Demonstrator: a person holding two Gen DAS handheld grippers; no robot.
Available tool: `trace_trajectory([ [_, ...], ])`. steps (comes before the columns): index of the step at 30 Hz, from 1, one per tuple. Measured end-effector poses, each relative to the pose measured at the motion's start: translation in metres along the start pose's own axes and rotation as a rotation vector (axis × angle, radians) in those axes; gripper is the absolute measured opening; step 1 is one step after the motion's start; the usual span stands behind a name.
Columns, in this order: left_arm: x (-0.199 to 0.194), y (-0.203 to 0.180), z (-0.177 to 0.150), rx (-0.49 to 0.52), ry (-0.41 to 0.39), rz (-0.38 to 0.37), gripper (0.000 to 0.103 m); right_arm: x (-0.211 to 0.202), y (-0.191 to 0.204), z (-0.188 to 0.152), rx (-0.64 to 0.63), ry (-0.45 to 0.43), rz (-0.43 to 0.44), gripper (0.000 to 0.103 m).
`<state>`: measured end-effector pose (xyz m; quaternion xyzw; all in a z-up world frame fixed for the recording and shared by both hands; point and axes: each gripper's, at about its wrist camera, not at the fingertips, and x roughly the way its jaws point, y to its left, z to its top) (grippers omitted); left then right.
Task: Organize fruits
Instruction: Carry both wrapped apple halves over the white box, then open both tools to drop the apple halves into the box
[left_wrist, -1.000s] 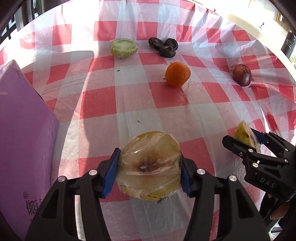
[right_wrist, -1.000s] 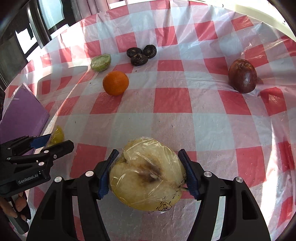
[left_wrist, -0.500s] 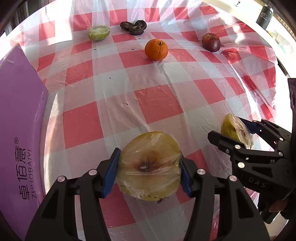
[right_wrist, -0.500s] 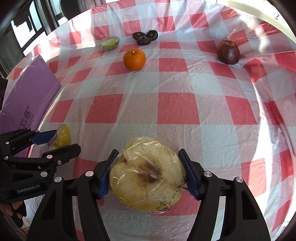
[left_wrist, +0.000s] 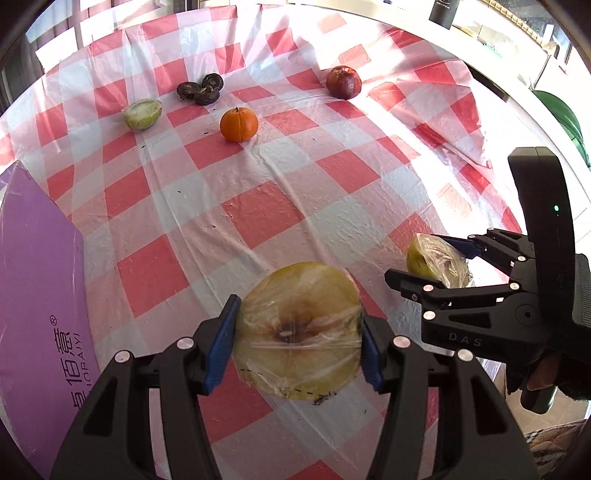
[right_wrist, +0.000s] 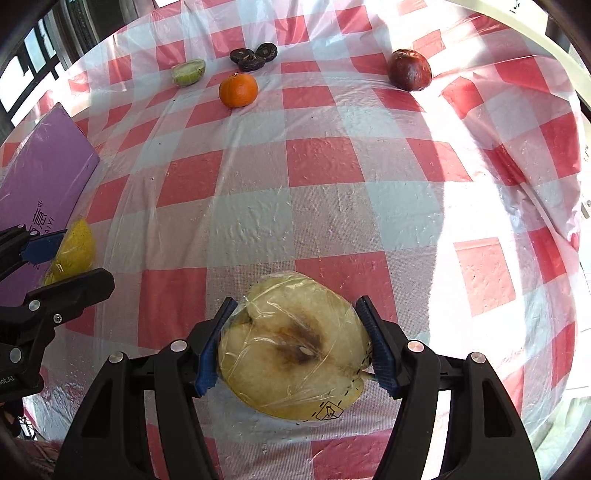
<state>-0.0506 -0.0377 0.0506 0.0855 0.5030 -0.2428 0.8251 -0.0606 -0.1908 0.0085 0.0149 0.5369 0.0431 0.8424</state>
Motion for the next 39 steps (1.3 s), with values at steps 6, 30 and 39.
trace_trajectory([
  [6, -0.02, -0.01, 0.011, 0.064, -0.054, -0.04, 0.057, -0.006, 0.003, -0.009, 0.038, 0.056, -0.021, 0.064],
  [30, -0.233, 0.173, -0.056, -0.241, -0.349, 0.16, 0.057, -0.189, 0.176, 0.054, -0.176, -0.293, 0.191, 0.065],
  [39, -0.215, 0.281, -0.121, -0.487, -0.216, 0.263, 0.057, -0.128, 0.325, 0.042, -0.505, -0.095, 0.328, 0.065],
])
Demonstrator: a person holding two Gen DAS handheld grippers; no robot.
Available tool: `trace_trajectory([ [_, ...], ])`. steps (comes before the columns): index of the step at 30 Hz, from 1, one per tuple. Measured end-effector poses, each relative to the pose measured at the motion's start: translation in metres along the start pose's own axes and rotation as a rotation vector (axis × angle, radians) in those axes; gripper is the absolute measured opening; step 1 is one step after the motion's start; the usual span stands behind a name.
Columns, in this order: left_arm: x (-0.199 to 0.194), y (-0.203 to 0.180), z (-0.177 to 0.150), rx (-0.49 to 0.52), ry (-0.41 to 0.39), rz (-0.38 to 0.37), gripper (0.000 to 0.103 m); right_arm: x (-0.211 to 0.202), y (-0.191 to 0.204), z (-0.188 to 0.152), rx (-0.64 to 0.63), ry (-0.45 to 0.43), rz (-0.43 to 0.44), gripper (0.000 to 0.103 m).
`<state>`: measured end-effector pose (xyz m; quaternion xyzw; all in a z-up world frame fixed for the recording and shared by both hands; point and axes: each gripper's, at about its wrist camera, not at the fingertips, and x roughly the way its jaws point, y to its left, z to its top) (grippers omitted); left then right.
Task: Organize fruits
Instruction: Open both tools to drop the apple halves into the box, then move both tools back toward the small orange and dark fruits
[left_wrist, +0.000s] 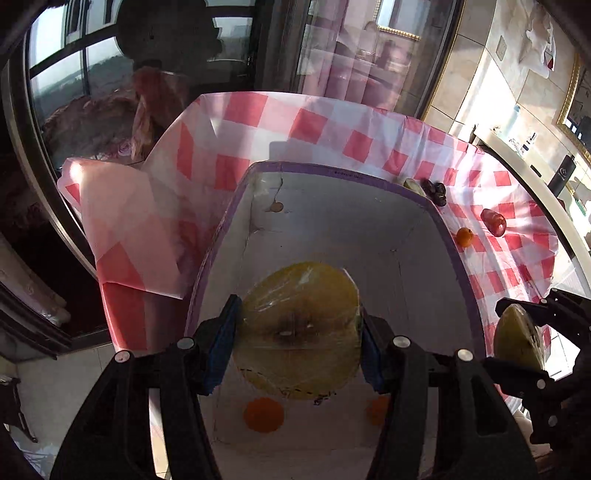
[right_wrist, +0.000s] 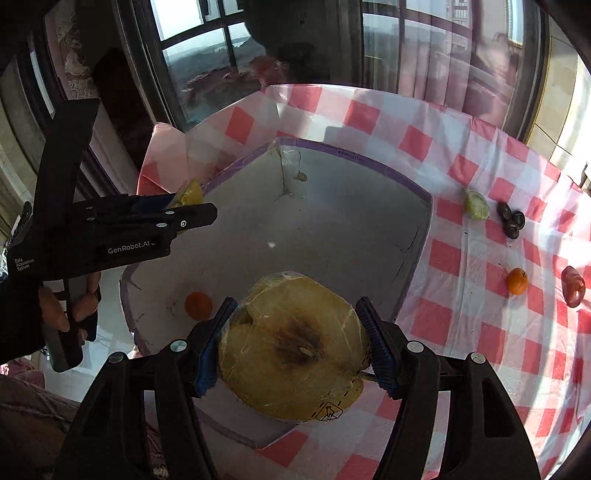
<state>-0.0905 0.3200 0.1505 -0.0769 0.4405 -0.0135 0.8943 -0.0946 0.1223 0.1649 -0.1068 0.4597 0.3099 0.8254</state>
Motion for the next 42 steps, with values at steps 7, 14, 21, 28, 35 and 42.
trace_trajectory([
  [7, 0.035, -0.002, -0.017, 0.076, 0.095, 0.023, 0.057, 0.066, 0.032, -0.012, -0.088, 0.195, -0.018, 0.065],
  [14, 0.05, -0.018, -0.024, 0.198, 0.121, 0.063, 0.057, 0.098, 0.04, -0.018, -0.116, 0.291, -0.078, 0.065],
  [21, 0.055, -0.023, -0.022, 0.207, 0.153, 0.073, 0.076, 0.1, 0.038, -0.018, -0.07, 0.302, -0.09, 0.069],
  [28, 0.032, -0.022, -0.025, 0.219, 0.18, 0.05, 0.095, 0.068, 0.04, -0.012, -0.117, 0.301, -0.116, 0.078],
  [35, -0.021, -0.043, -0.009, 0.302, 0.017, 0.031, 0.101, -0.024, 0.013, -0.009, -0.027, 0.137, -0.184, 0.086],
  [42, -0.035, -0.064, -0.001, 0.218, -0.073, 0.0, 0.101, -0.077, -0.071, -0.06, 0.251, -0.033, -0.296, 0.087],
])
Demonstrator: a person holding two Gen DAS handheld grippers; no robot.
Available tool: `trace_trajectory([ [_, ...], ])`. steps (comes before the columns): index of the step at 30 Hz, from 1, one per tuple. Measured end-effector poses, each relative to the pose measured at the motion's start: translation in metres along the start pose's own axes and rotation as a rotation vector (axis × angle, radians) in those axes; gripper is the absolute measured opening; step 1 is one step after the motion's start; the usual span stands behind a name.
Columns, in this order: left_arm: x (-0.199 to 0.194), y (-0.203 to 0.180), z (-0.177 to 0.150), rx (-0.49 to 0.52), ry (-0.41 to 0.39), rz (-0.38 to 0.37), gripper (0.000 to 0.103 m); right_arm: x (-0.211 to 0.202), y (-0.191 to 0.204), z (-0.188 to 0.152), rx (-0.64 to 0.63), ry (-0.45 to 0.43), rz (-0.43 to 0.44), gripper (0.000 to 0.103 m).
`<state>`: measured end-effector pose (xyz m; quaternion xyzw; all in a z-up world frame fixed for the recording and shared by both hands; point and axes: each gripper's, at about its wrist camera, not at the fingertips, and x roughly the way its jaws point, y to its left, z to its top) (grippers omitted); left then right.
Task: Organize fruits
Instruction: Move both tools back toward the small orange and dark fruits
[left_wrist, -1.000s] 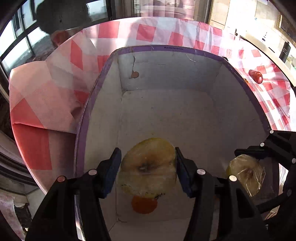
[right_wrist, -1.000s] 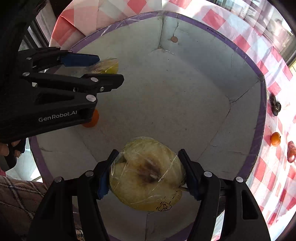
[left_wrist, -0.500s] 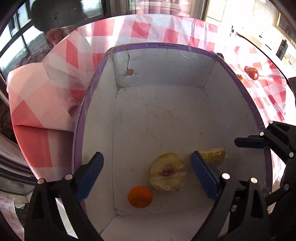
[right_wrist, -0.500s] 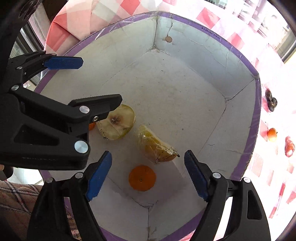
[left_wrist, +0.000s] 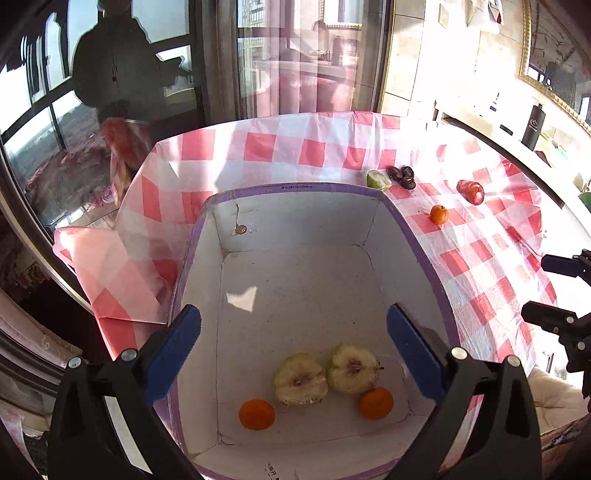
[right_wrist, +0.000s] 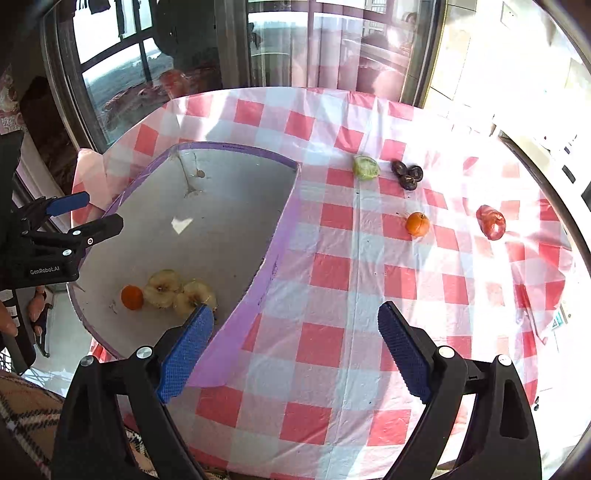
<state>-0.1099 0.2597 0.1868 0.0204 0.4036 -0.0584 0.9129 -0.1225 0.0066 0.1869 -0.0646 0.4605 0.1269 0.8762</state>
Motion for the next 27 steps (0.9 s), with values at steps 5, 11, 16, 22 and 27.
trace_trajectory([
  [5, 0.02, -0.02, 0.012, -0.042, -0.034, 0.026, 0.101, 0.029, -0.067, -0.022, 0.109, 0.026, -0.077, 0.088],
  [11, 0.056, -0.048, 0.034, -0.104, 0.025, 0.029, 0.101, 0.084, -0.142, -0.03, 0.212, 0.1, -0.103, 0.088],
  [16, 0.077, -0.087, 0.065, -0.104, 0.032, 0.043, 0.101, 0.138, -0.177, -0.01, 0.189, 0.118, -0.098, 0.088],
  [22, 0.111, -0.144, 0.121, -0.069, 0.015, 0.024, 0.101, 0.2, -0.18, 0.034, 0.051, 0.097, -0.037, 0.088],
  [27, 0.155, -0.18, 0.155, -0.06, 0.047, 0.026, 0.101, 0.244, -0.173, 0.061, -0.036, 0.071, -0.002, 0.087],
])
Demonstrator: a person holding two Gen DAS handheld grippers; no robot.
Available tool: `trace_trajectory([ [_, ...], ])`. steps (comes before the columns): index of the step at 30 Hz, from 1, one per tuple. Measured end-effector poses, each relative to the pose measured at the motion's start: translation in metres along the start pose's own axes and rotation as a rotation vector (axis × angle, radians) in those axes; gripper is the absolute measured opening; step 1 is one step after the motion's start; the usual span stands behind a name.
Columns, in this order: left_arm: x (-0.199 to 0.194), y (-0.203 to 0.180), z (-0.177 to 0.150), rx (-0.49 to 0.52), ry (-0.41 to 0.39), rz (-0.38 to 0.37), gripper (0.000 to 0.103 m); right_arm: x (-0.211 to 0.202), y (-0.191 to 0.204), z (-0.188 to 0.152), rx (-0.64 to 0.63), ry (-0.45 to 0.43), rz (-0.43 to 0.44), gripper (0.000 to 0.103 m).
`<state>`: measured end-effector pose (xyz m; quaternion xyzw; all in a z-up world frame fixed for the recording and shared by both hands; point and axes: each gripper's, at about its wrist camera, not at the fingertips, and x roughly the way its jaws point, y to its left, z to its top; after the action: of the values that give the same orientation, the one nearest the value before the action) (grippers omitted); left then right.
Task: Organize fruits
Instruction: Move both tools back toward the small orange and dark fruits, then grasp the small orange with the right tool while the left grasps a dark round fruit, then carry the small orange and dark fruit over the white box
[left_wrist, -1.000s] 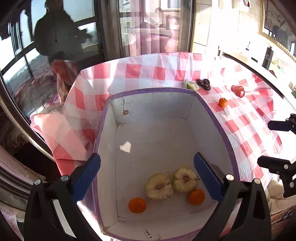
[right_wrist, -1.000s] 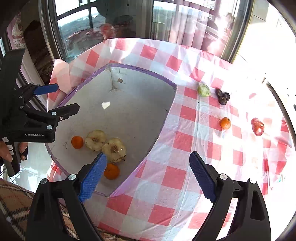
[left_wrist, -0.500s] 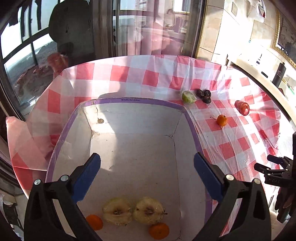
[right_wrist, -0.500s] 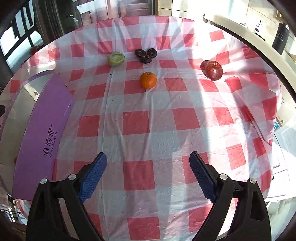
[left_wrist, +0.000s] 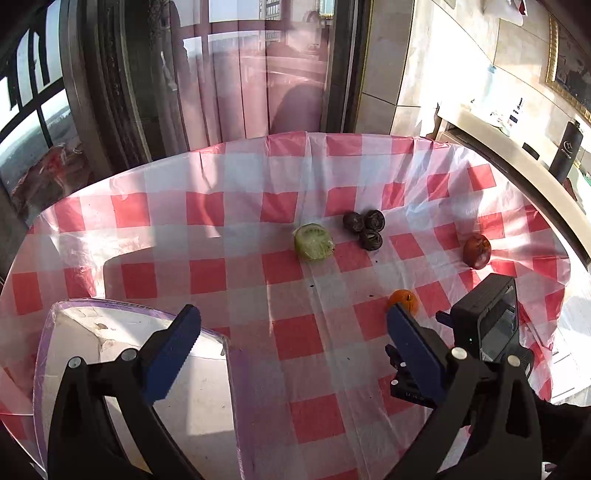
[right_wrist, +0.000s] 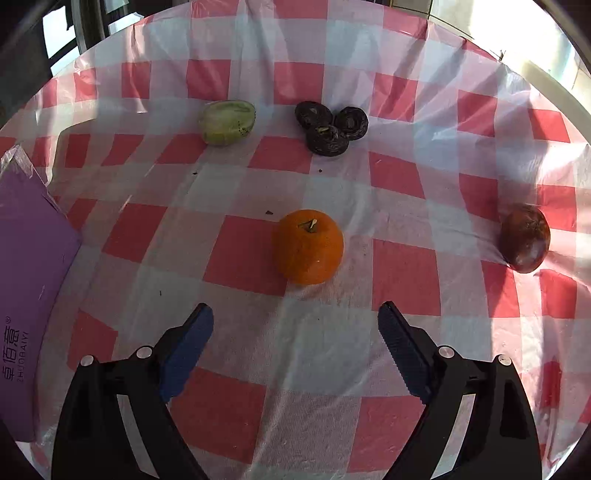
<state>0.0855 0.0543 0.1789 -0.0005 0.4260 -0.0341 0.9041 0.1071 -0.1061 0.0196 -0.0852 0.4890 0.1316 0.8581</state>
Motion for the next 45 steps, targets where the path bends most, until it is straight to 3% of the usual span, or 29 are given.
trace_trajectory([
  [6, 0.052, -0.036, 0.015, 0.078, 0.092, -0.004, 0.101, 0.027, 0.0, 0.019, -0.036, -0.049, 0.057, 0.086],
  [8, 0.071, -0.042, 0.018, 0.084, 0.118, -0.016, 0.101, 0.029, -0.004, 0.022, -0.028, -0.074, 0.074, 0.079],
  [13, 0.115, -0.048, 0.038, -0.026, 0.147, -0.105, 0.102, 0.029, -0.023, 0.027, 0.003, -0.121, 0.117, 0.064],
  [14, 0.125, -0.051, 0.042, -0.058, 0.144, -0.171, 0.102, 0.029, -0.029, 0.028, 0.027, -0.124, 0.115, 0.052],
  [15, 0.135, -0.055, 0.047, -0.082, 0.153, -0.173, 0.101, 0.027, -0.036, 0.028, 0.047, -0.131, 0.129, 0.044],
  [16, 0.148, -0.06, 0.051, -0.092, 0.173, -0.155, 0.101, 0.027, -0.041, 0.028, 0.06, -0.128, 0.133, 0.044],
  [18, 0.176, -0.071, 0.058, -0.116, 0.208, -0.188, 0.101, 0.024, -0.051, 0.024, 0.077, -0.128, 0.138, 0.043],
  [22, 0.225, -0.097, 0.065, -0.096, 0.249, -0.155, 0.101, 0.012, -0.069, 0.004, 0.113, -0.127, 0.125, 0.043],
  [26, 0.257, -0.126, 0.068, 0.04, 0.224, -0.042, 0.1, -0.001, -0.082, -0.021, 0.121, -0.137, 0.111, 0.043],
  [28, 0.269, -0.136, 0.066, 0.094, 0.226, -0.009, 0.091, -0.006, -0.085, -0.031, 0.117, -0.149, 0.107, 0.044],
  [29, 0.274, -0.139, 0.063, 0.118, 0.231, -0.008, 0.082, -0.008, -0.085, -0.034, 0.119, -0.156, 0.106, 0.044],
  [30, 0.271, -0.141, 0.06, 0.132, 0.196, -0.009, 0.068, -0.01, -0.086, -0.036, 0.12, -0.159, 0.102, 0.044],
  [31, 0.268, -0.142, 0.057, 0.139, 0.184, -0.022, 0.062, -0.01, -0.086, -0.037, 0.117, -0.161, 0.097, 0.044],
  [32, 0.263, -0.144, 0.053, 0.148, 0.179, -0.027, 0.042, -0.01, -0.085, -0.036, 0.113, -0.16, 0.09, 0.044],
  [39, 0.212, -0.134, -0.001, 0.097, 0.203, -0.104, 0.041, -0.012, -0.082, -0.038, 0.102, -0.158, 0.074, 0.045],
  [45, 0.176, -0.102, -0.047, 0.04, 0.248, -0.073, 0.041, -0.008, -0.075, -0.035, 0.092, -0.155, 0.063, 0.045],
])
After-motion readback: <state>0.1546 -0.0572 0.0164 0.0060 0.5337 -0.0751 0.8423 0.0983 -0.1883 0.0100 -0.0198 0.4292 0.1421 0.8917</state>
